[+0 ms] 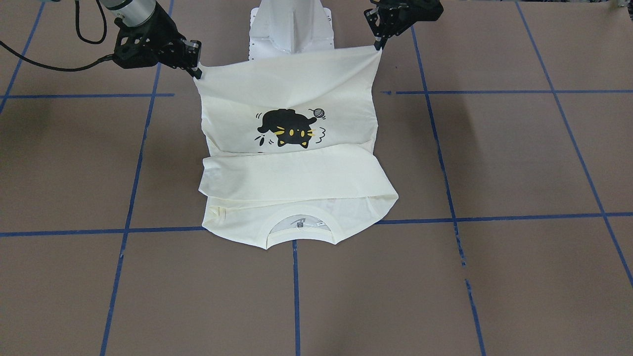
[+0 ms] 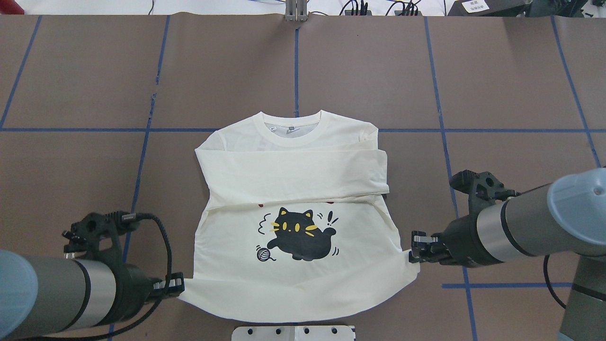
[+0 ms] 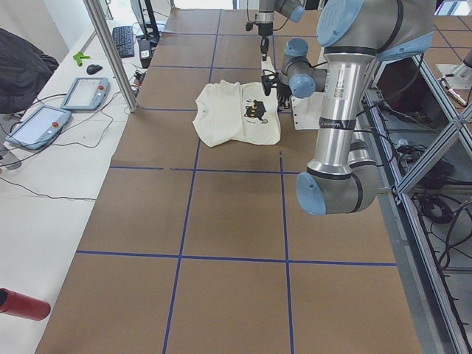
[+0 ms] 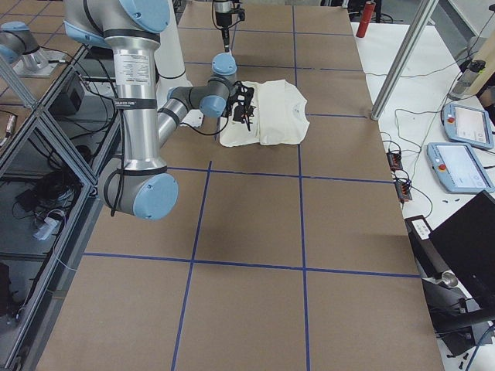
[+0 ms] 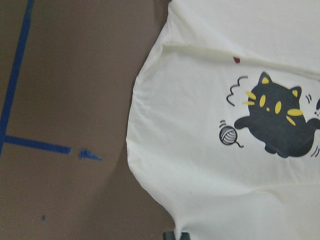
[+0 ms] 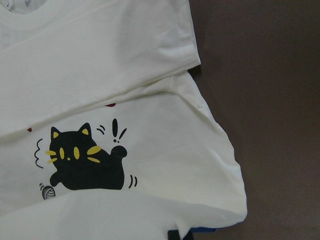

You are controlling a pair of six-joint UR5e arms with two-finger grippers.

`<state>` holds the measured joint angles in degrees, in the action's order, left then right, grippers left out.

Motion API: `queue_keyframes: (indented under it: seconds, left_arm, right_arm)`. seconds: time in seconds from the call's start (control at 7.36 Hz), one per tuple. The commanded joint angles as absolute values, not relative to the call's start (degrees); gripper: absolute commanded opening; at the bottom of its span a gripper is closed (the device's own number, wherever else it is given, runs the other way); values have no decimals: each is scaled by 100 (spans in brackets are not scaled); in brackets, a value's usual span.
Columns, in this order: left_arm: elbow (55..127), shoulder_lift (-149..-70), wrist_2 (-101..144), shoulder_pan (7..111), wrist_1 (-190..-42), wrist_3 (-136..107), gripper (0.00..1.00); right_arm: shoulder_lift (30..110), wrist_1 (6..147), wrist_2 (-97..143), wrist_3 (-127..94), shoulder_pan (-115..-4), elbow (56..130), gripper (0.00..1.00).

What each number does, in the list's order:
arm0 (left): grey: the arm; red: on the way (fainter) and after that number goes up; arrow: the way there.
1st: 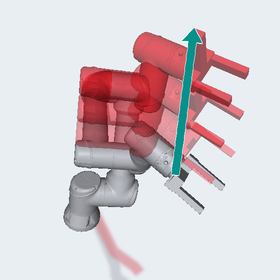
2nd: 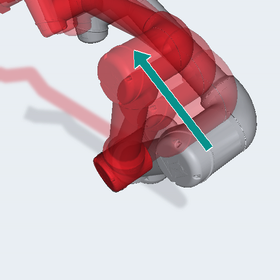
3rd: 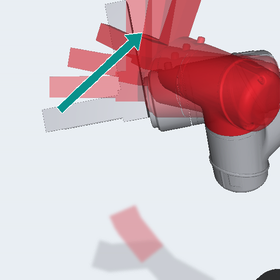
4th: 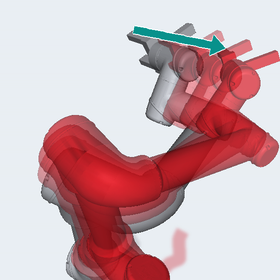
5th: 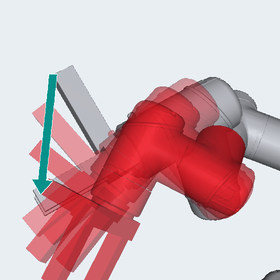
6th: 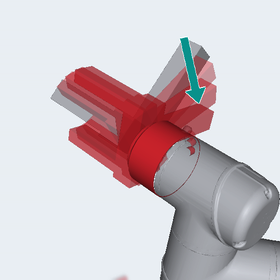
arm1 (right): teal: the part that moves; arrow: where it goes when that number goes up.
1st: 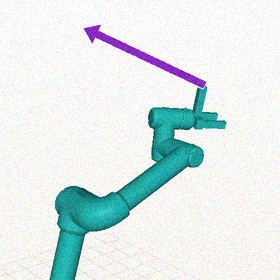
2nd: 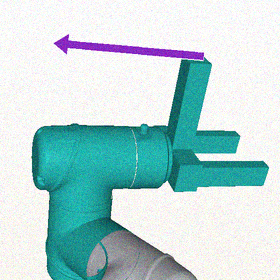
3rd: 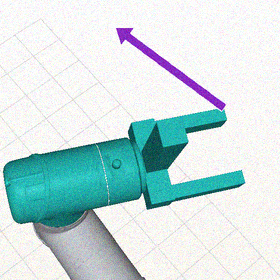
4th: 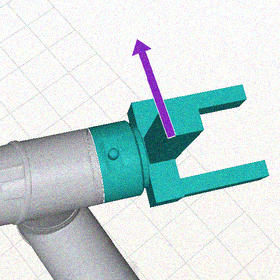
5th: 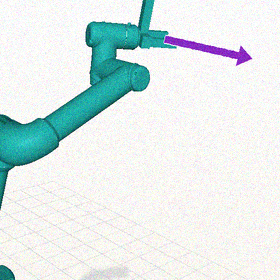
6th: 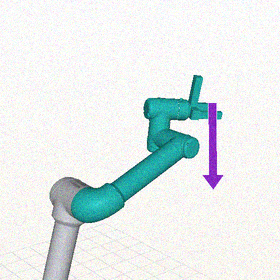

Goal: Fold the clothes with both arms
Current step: 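Lift the hem with both grippers and fold it toward the collar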

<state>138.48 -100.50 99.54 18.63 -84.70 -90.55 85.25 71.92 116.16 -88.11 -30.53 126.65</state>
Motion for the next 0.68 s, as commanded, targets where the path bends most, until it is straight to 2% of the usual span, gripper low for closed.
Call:
queue_keyframes:
  seconds: [0.0, 0.27, 0.54]
  left_arm:
    - [13441, -10212, 10002, 2214, -8481, -8842, 0]
    - [12922, -10607, 10011, 2556, -8490, -8763, 0]
    - [12632, -10617, 10028, 3118, -8499, -8228, 0]
  right_arm:
    - [8124, 7198, 11628, -8606, -3566, 12114, 0]
    - [7675, 7207, 11628, -8604, -3752, 11700, 0]
    - [7542, 7207, 11628, -8604, -3919, 11532, 0]
